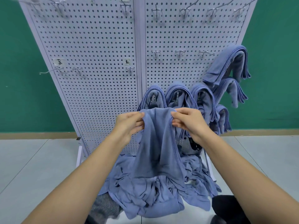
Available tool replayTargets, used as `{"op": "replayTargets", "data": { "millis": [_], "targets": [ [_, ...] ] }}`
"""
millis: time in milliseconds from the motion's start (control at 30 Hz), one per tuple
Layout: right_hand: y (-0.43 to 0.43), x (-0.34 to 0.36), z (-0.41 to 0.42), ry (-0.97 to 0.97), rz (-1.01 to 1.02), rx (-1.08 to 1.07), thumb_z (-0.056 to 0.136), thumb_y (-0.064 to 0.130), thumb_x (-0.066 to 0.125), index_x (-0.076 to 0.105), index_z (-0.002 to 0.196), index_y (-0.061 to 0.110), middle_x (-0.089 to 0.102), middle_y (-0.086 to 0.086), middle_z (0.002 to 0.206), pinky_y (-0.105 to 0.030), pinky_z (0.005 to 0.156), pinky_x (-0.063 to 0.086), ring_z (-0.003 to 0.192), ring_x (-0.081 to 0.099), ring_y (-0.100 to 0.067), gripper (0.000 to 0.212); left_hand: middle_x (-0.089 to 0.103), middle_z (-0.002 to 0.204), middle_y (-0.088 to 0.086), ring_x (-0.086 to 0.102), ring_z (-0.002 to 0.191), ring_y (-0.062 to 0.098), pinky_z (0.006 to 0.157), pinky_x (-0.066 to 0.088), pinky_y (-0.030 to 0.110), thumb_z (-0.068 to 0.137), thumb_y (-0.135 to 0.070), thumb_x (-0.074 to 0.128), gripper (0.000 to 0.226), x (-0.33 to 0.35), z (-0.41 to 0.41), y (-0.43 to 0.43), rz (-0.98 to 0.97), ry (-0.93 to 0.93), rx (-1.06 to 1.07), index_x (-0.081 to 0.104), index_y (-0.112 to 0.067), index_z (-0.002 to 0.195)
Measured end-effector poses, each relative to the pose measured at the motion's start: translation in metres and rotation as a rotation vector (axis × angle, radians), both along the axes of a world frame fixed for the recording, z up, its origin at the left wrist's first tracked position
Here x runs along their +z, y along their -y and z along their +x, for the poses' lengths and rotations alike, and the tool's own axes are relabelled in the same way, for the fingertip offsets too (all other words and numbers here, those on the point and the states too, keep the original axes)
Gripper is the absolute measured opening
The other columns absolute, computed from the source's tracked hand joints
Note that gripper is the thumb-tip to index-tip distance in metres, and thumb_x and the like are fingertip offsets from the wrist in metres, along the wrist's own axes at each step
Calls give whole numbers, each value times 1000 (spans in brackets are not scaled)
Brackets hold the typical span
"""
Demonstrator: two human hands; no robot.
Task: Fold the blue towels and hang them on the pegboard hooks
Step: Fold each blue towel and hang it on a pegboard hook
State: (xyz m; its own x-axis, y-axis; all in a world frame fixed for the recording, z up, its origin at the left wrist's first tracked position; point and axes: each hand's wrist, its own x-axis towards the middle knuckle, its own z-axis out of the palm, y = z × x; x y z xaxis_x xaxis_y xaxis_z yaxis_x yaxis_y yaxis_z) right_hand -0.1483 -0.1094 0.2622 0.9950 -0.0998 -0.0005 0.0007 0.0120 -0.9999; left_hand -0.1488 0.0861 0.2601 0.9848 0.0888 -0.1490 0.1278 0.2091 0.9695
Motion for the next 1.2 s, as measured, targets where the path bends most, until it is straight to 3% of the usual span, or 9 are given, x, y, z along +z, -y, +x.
{"op": "replayTargets", "data": {
  "millis": [167, 333, 567, 667, 767, 867, 933, 1067, 1200],
  "targets": [
    [-23, 1, -12, 72, -70, 49, 87, 6, 66, 65, 87, 5, 62, -6, 71, -17, 62, 55, 59, 61, -8, 2, 72, 81, 7, 70, 66, 8, 61, 55, 16, 90, -6, 62, 9, 1, -11, 23, 96, 122, -56, 68, -4, 96],
    [-29, -2, -16, 87, -34, 159, 90, 4, 61, 67, 103, 3, 70, -12, 88, -23, 77, 57, 77, 67, -14, 14, 74, 93, 6, 71, 86, 12, 78, 56, 20, 89, -18, 66, 15, 2, -13, 26, 146, 180, -98, 71, -10, 101],
    [-22, -1, -17, 30, 69, 332, 91, -15, 42, 65, 106, 5, 68, -9, 94, -21, 82, 56, 84, 64, -13, 34, 68, 79, -2, 60, 72, 7, 69, 50, 20, 90, -10, 62, 10, -1, -7, 19, 221, 205, -131, 69, -10, 98],
    [-11, -2, -12, 135, -177, 266, 87, -12, 51, 63, 104, 11, 63, -5, 94, -17, 78, 53, 79, 58, -11, 31, 57, 69, -1, 48, 67, 11, 68, 41, 28, 94, -8, 53, 16, 0, -6, 18, 251, 193, -154, 68, -11, 93],
    [7, -1, -3, 301, -560, 224, 84, 5, 67, 59, 113, 26, 58, 2, 117, -12, 80, 45, 95, 52, -9, 37, 62, 78, 0, 53, 71, 11, 70, 40, 26, 95, -8, 48, 23, 6, -7, 14, 260, 225, -264, 67, -18, 86],
    [20, -5, 6, 360, -737, 300, 77, 34, 76, 51, 125, 37, 46, 13, 135, -25, 104, 35, 126, 40, -14, 54, 61, 75, -5, 51, 66, 6, 65, 38, 23, 96, -7, 45, 25, 10, -8, 10, 224, 249, -353, 62, -20, 83],
    [22, -8, 8, 326, -779, 357, 69, 51, 75, 50, 127, 40, 44, 18, 137, -33, 110, 29, 133, 36, -12, 64, 58, 75, -6, 49, 66, 6, 64, 36, 24, 96, -6, 43, 26, 9, -7, 7, 233, 259, -388, 60, -21, 83],
    [24, -7, 8, 195, -674, 452, 77, 28, 79, 68, 101, 19, 68, 8, 105, -24, 89, 45, 98, 61, -3, 29, 60, 79, -5, 50, 73, 9, 70, 37, 27, 97, -9, 43, 23, 5, -1, 0, 272, 239, -363, 62, -19, 88],
    [25, -3, 9, 250, -679, 333, 85, 21, 71, 68, 84, 10, 67, 1, 81, -23, 71, 46, 72, 57, -5, 11, 65, 82, -7, 57, 76, 7, 76, 45, 25, 99, -13, 47, 20, -1, 5, -7, 304, 198, -300, 65, -18, 93]
  ]
}}
